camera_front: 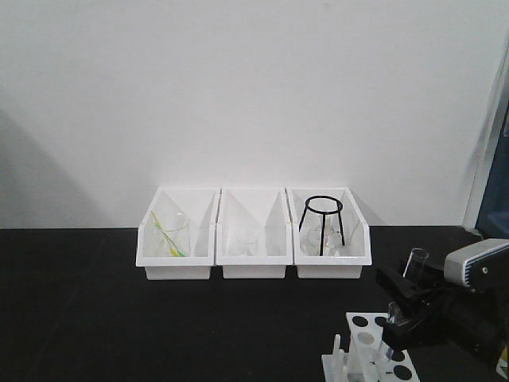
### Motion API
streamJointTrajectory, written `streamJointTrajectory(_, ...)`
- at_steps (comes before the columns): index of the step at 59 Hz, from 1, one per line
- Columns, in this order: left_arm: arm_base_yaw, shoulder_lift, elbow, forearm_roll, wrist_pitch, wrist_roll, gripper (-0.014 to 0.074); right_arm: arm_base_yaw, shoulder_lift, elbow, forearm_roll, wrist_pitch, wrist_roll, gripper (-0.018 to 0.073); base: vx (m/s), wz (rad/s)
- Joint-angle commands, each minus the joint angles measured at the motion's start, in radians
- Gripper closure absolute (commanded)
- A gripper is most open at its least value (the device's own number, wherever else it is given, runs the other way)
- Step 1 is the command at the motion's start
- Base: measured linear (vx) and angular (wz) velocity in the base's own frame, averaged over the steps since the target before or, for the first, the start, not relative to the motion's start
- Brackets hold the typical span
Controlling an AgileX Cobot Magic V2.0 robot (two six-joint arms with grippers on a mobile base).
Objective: Flip and reinsert test tube from rack
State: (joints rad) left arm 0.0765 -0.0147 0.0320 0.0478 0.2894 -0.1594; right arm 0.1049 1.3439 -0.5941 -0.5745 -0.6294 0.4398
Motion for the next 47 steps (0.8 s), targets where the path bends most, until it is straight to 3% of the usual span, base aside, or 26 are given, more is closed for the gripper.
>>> streamJointTrajectory(1, -0.007, -0.011, 0.0, -0.004, -0.087, 0.0, 0.0603, -0.003, 0.005, -0.028, 0.034, -0.128, 0.007, 0.0519, 0.0, 0.0)
streamJointTrajectory(29, -0.007, -0.011, 0.0, -0.004, -0.087, 0.0, 0.0603, -0.003, 0.097, -0.028, -0.044, -0.115, -0.011, 0.0519, 0.0, 0.0)
streamJointTrajectory(47, -0.007, -0.011, 0.0, -0.004, -0.087, 0.0, 0.0603, -0.003, 0.199, -0.028, -0.051, -0.194, 0.001, 0.0508, 0.0, 0.0)
